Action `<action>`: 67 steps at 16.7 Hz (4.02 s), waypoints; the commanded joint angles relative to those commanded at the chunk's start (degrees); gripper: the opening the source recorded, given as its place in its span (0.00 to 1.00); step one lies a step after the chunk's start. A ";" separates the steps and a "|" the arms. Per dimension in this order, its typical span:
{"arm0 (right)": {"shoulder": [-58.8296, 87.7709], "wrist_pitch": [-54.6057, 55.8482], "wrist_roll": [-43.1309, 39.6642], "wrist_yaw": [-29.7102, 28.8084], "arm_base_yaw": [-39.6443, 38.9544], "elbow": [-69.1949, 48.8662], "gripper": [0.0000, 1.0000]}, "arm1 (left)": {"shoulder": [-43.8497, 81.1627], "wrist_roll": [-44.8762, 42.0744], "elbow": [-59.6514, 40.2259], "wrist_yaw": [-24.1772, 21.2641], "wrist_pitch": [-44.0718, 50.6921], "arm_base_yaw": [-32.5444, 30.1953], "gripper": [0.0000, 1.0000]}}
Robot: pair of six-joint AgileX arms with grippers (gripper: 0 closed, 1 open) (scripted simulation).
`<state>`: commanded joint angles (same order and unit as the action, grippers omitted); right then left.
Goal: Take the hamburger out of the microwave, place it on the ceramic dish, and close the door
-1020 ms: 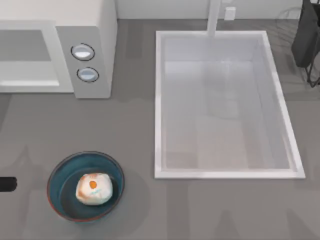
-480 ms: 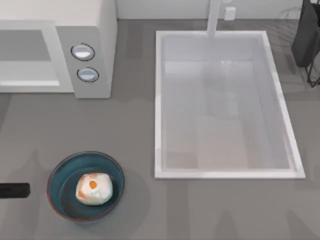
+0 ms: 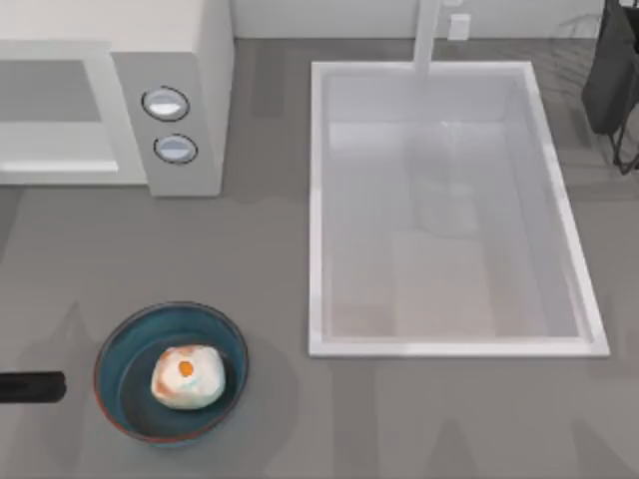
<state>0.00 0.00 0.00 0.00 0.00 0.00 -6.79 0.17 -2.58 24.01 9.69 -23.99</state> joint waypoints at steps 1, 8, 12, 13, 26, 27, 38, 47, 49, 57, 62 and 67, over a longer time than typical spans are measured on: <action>0.00 0.00 0.00 0.00 0.00 0.00 1.00 | 0.01 -0.01 -0.01 -0.01 0.00 0.01 0.00; 0.00 0.00 0.00 0.00 0.00 0.00 1.00 | 16.77 -12.92 -16.11 -14.67 5.47 16.50 0.00; 0.00 0.00 0.00 0.00 0.00 0.00 1.00 | 38.98 -25.08 -33.21 -29.05 11.55 35.03 0.00; 0.00 0.00 0.00 0.00 0.00 0.00 1.00 | 45.48 -28.07 -37.73 -32.64 13.23 40.04 0.00; 0.00 0.00 0.00 0.00 0.00 0.00 1.00 | 106.44 -52.41 -76.27 -61.57 33.09 82.89 0.00; 0.00 0.00 0.00 0.00 0.00 0.00 1.00 | 107.34 -52.89 -77.02 -62.15 33.73 83.70 0.00; 0.00 0.00 0.00 0.00 0.00 0.00 1.00 | 109.70 -53.31 -73.02 -62.48 28.01 84.13 0.00; 0.00 0.00 0.00 0.00 0.00 0.00 1.00 | 114.73 -53.55 -62.36 -62.72 12.37 84.43 0.00; 0.00 0.00 0.00 0.00 0.00 0.00 1.00 | 114.49 -53.52 -62.43 -62.74 12.55 84.19 0.00; 0.00 0.00 0.00 0.00 0.00 0.00 1.00 | 102.26 -46.10 -46.80 -59.40 5.31 77.48 0.00; 0.00 0.00 0.00 0.00 0.00 0.00 1.00 | 96.66 -42.62 -40.33 -57.88 1.80 74.36 0.00; 0.00 0.00 0.00 0.00 0.00 0.00 1.00 | 95.93 -41.73 -39.41 -57.45 1.56 73.78 0.00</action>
<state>0.00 0.00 0.00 0.00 0.00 0.00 89.14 -41.56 -41.99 -33.44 11.25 49.78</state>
